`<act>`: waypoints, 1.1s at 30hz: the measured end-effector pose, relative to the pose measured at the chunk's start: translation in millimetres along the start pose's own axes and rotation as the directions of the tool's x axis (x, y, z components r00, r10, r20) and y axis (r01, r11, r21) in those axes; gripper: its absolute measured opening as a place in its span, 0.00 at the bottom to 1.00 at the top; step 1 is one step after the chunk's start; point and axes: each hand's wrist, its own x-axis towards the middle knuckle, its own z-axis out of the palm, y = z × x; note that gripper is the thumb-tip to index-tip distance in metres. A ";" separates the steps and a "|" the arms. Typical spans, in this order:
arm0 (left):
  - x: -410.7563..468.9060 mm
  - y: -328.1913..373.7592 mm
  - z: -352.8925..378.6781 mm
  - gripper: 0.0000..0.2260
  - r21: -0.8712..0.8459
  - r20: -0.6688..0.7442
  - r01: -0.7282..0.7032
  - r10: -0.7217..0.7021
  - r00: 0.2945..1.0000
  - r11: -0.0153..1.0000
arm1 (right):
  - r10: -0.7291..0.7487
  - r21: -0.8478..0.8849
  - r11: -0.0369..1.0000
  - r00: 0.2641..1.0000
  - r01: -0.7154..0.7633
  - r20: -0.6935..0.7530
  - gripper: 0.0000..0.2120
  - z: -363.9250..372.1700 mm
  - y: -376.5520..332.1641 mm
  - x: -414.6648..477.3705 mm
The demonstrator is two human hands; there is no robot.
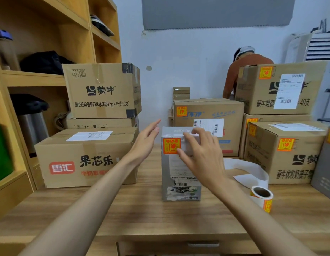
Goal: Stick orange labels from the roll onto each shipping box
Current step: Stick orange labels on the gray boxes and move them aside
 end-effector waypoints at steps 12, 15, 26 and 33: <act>-15.2 1.5 -1.3 0.16 0.013 -0.030 -0.080 0.080 0.996 0.997 | 0.174 0.065 0.979 0.959 -0.193 0.223 0.32 -1.2 1.7 2.9; -20.0 -1.1 -3.9 0.17 0.069 0.005 -0.135 0.135 0.991 0.988 | 0.217 0.145 0.951 0.926 -0.271 0.310 0.31 -1.9 9.7 4.2; -38.2 4.8 4.0 0.16 0.239 -0.056 -0.279 0.300 0.952 0.930 | 0.151 0.619 0.582 0.818 -0.527 0.555 0.25 0.5 34.8 4.7; -34.5 3.8 1.2 0.21 0.455 -0.053 -0.295 0.357 0.933 0.840 | 0.119 0.543 0.690 0.814 -0.479 0.568 0.28 0.0 40.4 8.5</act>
